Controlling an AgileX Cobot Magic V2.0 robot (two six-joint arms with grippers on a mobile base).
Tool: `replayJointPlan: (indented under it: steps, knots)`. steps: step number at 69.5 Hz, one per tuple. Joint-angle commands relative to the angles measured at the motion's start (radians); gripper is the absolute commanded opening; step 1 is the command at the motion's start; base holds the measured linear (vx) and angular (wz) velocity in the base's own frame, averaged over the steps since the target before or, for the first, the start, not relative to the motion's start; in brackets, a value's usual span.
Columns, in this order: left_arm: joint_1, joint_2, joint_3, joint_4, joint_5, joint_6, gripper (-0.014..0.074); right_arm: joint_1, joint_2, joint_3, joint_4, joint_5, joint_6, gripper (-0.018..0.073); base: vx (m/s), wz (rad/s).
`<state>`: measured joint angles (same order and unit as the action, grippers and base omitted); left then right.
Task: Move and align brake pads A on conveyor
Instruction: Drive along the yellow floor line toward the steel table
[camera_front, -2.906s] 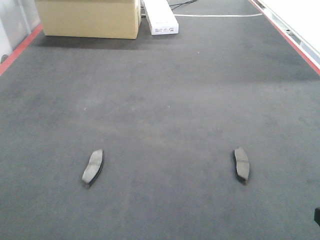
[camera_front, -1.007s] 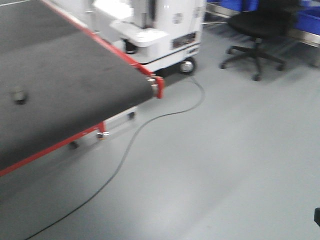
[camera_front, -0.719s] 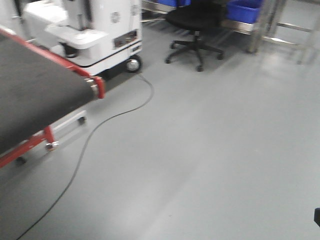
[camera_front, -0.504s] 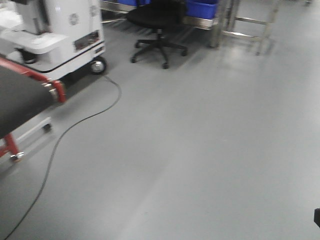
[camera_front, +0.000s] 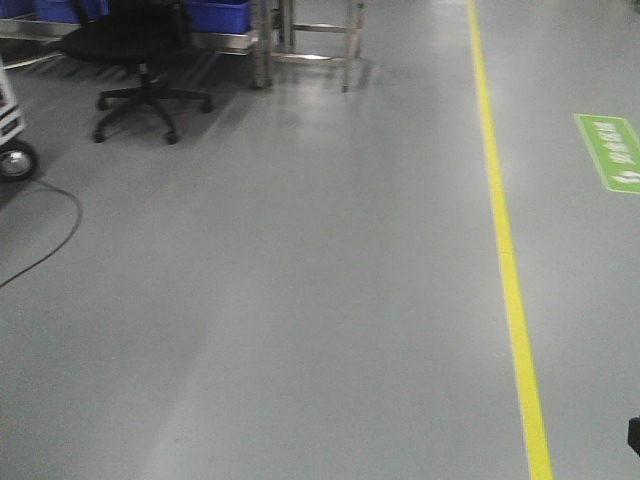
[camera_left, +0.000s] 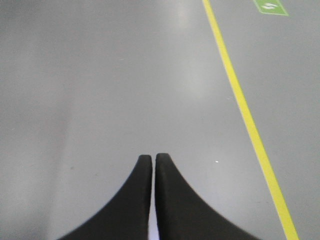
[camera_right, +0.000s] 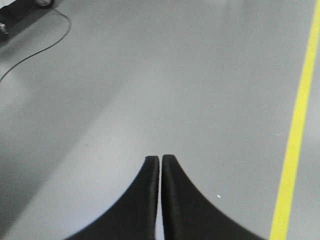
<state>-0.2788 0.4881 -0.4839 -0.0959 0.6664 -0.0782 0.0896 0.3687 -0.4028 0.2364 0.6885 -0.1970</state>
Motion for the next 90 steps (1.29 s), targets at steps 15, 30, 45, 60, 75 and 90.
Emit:
replayJointPlan:
  steps: [15,30,45,60,75,90]
  knots:
    - [-0.003,0.006,-0.028,-0.007,-0.062,-0.003,-0.0006,-0.002,0.007,-0.027,0.005,-0.062,-0.010,-0.0006,-0.01,-0.42]
    - [-0.003,0.006,-0.028,-0.007,-0.062,-0.003,-0.0006,-0.002,0.007,-0.027,0.005,-0.062,-0.010,-0.0006,0.04,-0.23]
    - [-0.003,0.006,-0.028,-0.007,-0.061,-0.003,-0.0006,-0.002,0.007,-0.027,0.005,-0.062,-0.010,-0.0006,0.10,-0.19]
    - [-0.003,0.006,-0.028,-0.007,-0.061,-0.003,-0.0006,-0.002,0.007,-0.027,0.005,-0.062,-0.010,-0.0006,0.14,-0.27]
    - [-0.003,0.006,-0.028,-0.007,-0.061,-0.003,-0.0006,-0.002,0.007,-0.027,0.005,-0.061,-0.010,-0.0006,0.20,-0.19]
    - [-0.003,0.006,-0.028,-0.007,-0.059,-0.003,-0.0006,-0.002,0.007,-0.027,0.005,-0.061,-0.010,-0.0006,0.30,-0.11]
